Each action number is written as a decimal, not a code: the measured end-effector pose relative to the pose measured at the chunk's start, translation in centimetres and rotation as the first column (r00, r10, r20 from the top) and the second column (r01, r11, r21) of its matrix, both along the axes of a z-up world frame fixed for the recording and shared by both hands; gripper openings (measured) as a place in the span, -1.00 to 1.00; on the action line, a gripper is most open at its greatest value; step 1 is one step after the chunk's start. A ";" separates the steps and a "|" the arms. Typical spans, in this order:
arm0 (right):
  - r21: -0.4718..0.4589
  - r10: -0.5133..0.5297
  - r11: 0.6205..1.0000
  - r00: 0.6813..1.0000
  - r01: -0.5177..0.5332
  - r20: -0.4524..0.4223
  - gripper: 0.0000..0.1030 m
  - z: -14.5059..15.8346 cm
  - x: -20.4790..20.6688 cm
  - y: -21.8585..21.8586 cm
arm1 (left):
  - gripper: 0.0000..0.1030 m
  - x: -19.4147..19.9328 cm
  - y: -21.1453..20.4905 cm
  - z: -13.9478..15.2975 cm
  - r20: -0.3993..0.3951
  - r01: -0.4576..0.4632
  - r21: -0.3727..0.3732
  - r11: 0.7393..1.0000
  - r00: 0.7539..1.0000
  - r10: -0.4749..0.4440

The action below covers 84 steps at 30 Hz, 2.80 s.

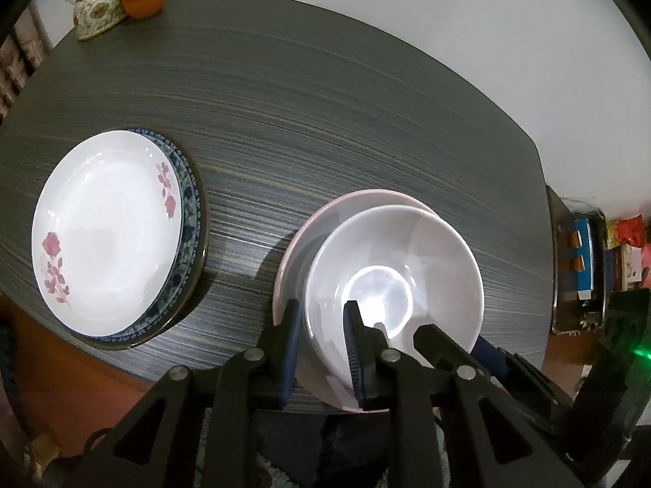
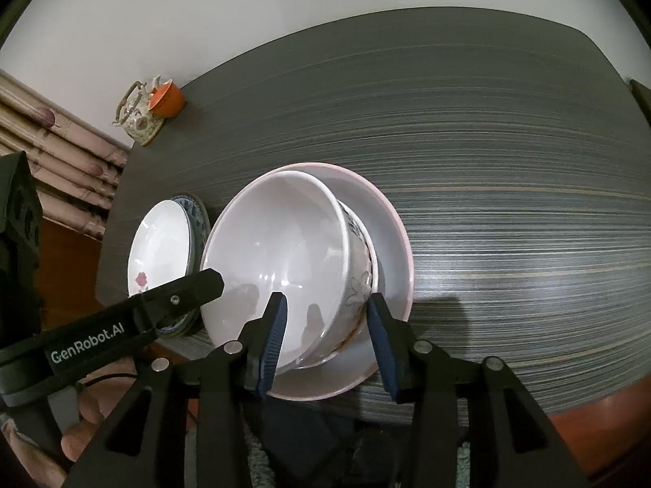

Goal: Organize plates and bowls
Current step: 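Lower the Rabbit bowl into the pink-rimmed bowl with the left gripper, then grip the pink-rimmed bowl rim with the left gripper and lift the nested bowls, then carry the nested bowls with the left gripper toward the plate stack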

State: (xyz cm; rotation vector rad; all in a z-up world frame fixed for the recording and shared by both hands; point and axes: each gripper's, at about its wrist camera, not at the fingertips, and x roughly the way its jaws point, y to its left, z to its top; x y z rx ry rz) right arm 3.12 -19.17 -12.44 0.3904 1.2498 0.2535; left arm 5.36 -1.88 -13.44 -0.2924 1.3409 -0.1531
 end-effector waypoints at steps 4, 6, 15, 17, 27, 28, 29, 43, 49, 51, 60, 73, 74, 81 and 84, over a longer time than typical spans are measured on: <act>0.006 -0.010 1.000 1.000 0.010 -0.006 -0.23 -0.1 -0.1 -0.1 | -0.58 0.1 0.8 -0.1 -0.006 -0.021 -0.007 1.000 1.000 0.021; 0.010 -0.013 1.000 1.000 0.013 -0.011 -0.23 -0.3 -0.2 -0.3 | -0.58 0.1 1.2 -0.1 -0.006 -0.032 -0.016 0.999 0.999 0.031; 0.034 -0.037 0.999 0.999 0.037 -0.005 -0.27 -0.1 -1.1 -1.1 | -0.58 -0.2 2.3 0.0 0.001 -0.056 -0.033 0.998 0.998 0.056; 0.044 -0.044 0.998 0.999 0.044 0.002 -0.27 0.1 -1.3 -1.5 | -0.58 -0.3 2.4 0.0 0.001 -0.061 -0.037 0.997 0.998 0.061; 0.069 -0.068 0.995 0.998 0.066 0.019 -0.21 0.5 -2.1 -2.8 | -0.46 -0.6 3.5 0.0 0.022 -0.099 -0.075 0.992 0.995 0.101; 0.070 -0.069 0.995 0.997 0.067 0.021 -0.21 0.5 -2.1 -3.0 | -0.45 -0.6 3.8 0.0 0.025 -0.104 -0.078 0.991 0.994 0.107; 0.072 -0.069 0.995 0.997 0.068 0.024 -0.21 0.6 -2.2 -3.2 | -0.43 -0.7 3.9 -0.1 0.023 -0.109 -0.080 0.991 0.994 0.111; 0.041 -0.152 0.988 0.988 0.152 -0.015 0.06 -0.4 -2.1 -6.0 | -0.13 -1.0 5.4 -1.7 -0.005 -0.145 -0.136 0.980 0.989 0.146; 0.027 -0.154 0.987 0.987 0.155 -0.050 0.10 -1.5 -2.0 -5.6 | -0.05 -0.8 5.8 -2.1 -0.016 -0.152 -0.137 0.979 0.988 0.152; 0.013 -0.153 0.988 0.987 0.153 -0.056 0.11 -1.6 -1.9 -5.4 | -0.04 -0.7 5.8 -2.2 -0.022 -0.151 -0.140 0.979 0.989 0.149; -0.011 -0.150 0.989 0.986 0.150 -0.074 0.11 -2.2 -0.8 -4.6 | 0.03 -0.2 5.8 -3.1 -0.054 -0.158 -0.106 0.982 0.987 0.153; -0.064 -0.150 0.988 0.984 0.144 -0.098 0.10 -3.5 0.4 -3.3 | 0.03 0.7 5.0 -4.8 -0.087 -0.152 -0.077 0.985 0.986 0.146; -0.066 -0.151 0.987 0.983 0.145 -0.102 0.10 -3.6 0.5 -3.1 | 0.03 0.9 5.1 -4.9 -0.088 -0.156 -0.081 0.984 0.985 0.149; -0.087 -0.151 0.986 0.982 0.142 -0.115 0.10 -4.4 1.3 -2.5 | 0.03 1.4 5.1 -5.1 -0.085 -0.166 -0.093 0.982 0.984 0.158; -0.085 -0.150 0.986 0.981 0.140 -0.122 0.08 -4.6 1.6 -2.3 | 0.03 1.5 5.1 -5.2 -0.084 -0.175 -0.107 0.979 0.982 0.167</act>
